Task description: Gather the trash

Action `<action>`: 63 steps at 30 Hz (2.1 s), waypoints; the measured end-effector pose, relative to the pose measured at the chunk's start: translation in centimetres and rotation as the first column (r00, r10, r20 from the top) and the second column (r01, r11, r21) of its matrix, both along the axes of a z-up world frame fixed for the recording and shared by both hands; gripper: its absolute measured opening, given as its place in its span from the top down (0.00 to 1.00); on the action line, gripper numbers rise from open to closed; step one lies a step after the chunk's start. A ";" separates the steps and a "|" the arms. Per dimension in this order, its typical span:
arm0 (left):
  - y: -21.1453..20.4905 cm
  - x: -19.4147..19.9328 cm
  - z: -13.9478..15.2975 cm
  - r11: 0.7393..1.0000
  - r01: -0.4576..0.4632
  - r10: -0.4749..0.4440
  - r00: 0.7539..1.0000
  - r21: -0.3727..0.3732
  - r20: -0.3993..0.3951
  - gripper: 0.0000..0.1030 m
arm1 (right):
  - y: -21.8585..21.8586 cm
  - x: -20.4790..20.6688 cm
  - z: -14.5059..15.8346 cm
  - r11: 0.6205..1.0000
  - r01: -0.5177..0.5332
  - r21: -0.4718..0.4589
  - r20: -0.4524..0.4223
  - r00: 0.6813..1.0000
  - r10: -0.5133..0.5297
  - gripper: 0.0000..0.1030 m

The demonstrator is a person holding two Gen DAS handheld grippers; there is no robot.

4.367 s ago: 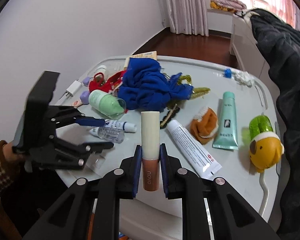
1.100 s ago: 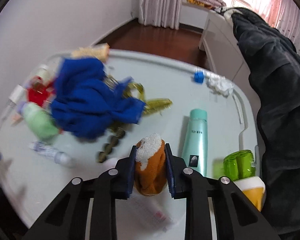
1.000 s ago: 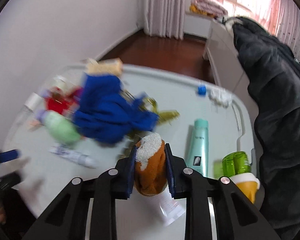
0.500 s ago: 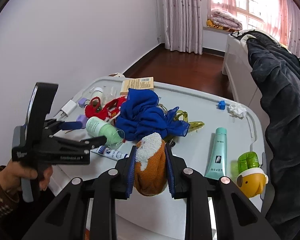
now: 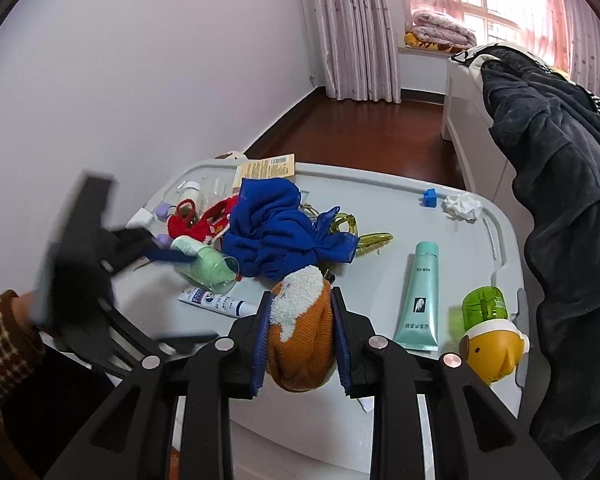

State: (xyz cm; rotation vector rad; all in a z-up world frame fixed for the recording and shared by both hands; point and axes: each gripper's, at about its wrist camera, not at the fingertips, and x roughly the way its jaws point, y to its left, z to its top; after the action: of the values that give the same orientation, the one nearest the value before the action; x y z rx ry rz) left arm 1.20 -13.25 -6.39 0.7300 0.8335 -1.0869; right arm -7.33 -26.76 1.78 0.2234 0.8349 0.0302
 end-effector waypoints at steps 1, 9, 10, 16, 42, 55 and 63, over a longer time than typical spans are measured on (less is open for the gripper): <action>-0.4 -0.1 -0.7 1.000 0.023 -0.023 1.000 0.012 0.009 0.30 | -0.1 -0.1 0.1 1.000 0.000 0.003 0.002 1.000 0.000 0.72; -0.3 3.5 -3.2 1.000 0.015 -0.019 0.988 -0.024 -0.154 0.45 | -0.4 -0.3 0.2 1.000 -0.001 0.006 0.009 1.000 0.001 0.72; -0.1 3.6 -3.1 1.000 0.010 -0.014 0.988 -0.025 -0.155 0.47 | -0.4 -0.3 0.1 1.000 -0.003 0.005 0.006 1.000 0.003 0.72; 0.7 3.4 -2.7 0.997 -0.080 0.078 0.984 -0.008 -0.161 0.77 | -0.7 -0.5 0.2 1.000 0.005 0.011 0.015 1.000 -0.005 0.70; 7.0 -9.8 4.4 0.955 -0.287 0.269 0.946 -0.079 -0.182 0.79 | 3.6 -6.0 -0.4 0.998 -0.018 0.056 0.010 1.000 0.018 0.71; 11.7 -18.9 -2.3 0.964 -0.249 0.267 0.880 0.097 -0.393 0.77 | 13.4 -15.5 -10.9 0.986 -0.068 0.152 -0.332 0.936 0.116 0.64; 12.6 -18.1 -1.5 0.939 -0.331 0.341 0.863 0.094 -0.372 0.30 | 12.8 -15.5 -10.4 0.994 -0.019 0.104 -0.312 0.949 0.051 0.35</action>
State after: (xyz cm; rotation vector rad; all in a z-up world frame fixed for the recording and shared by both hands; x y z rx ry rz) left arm -16.89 -0.67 -7.90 0.3707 1.2630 -0.9109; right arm -22.79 -13.96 -8.61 0.3131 1.1575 0.0711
